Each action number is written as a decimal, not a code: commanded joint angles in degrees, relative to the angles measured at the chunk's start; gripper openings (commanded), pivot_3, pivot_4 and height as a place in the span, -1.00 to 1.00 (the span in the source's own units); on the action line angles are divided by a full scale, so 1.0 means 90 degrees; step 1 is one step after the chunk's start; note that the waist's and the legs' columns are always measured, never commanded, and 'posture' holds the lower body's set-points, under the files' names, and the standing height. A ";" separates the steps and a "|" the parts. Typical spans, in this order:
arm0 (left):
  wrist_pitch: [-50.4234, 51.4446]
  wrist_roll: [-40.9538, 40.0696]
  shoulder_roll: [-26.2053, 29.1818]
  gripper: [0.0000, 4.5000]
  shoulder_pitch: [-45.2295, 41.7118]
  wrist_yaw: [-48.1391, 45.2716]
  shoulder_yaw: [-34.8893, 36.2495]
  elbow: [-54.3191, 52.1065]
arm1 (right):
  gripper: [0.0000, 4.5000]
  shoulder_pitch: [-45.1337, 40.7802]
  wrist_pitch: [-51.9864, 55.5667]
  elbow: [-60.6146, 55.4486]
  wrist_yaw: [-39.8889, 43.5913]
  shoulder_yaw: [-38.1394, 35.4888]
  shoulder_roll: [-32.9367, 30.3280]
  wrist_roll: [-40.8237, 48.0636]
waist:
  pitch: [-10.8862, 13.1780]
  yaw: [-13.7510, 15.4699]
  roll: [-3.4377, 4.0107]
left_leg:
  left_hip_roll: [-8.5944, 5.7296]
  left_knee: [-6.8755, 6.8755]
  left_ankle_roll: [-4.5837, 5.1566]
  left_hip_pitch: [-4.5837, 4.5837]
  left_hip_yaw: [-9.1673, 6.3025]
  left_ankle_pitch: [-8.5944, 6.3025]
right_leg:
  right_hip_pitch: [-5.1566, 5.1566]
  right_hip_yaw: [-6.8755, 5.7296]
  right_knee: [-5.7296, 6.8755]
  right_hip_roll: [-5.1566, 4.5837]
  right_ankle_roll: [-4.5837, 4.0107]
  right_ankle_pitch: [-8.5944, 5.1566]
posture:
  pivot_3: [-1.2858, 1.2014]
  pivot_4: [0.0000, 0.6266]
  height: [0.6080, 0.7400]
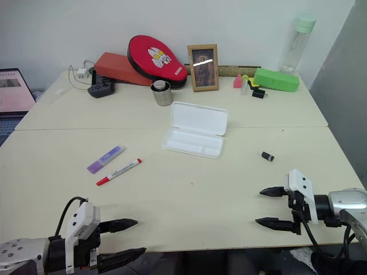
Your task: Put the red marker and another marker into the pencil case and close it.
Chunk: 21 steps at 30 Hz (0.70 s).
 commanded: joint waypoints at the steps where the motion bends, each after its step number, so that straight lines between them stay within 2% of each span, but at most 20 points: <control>1: -0.0063 0.0007 0.0011 1.00 -0.0017 -0.0069 0.0016 -0.0114 | 0.98 -0.0038 -0.0061 -0.0155 0.0108 -0.0027 -0.0104 -0.0016 | 0.0000 0.0000 0.0000 | 0.0000 0.0000 0.0000 0.0000 0.0000 0.0000 | 0.0000 0.0000 0.0000 0.0000 0.0000 0.0000 | 0.03 -0.52 1.00; 21: 0.0050 0.0020 0.0067 1.00 -0.0167 -0.0126 -0.0037 -0.0100 | 0.98 0.0028 -0.0004 -0.0202 0.0234 -0.0030 -0.0177 0.0026 | 0.0000 0.0001 0.0000 | 0.0000 0.0000 0.0000 0.0000 0.0000 0.0000 | 0.0000 -0.0001 0.0000 0.0000 0.0001 -0.0001 | 0.03 -0.52 1.00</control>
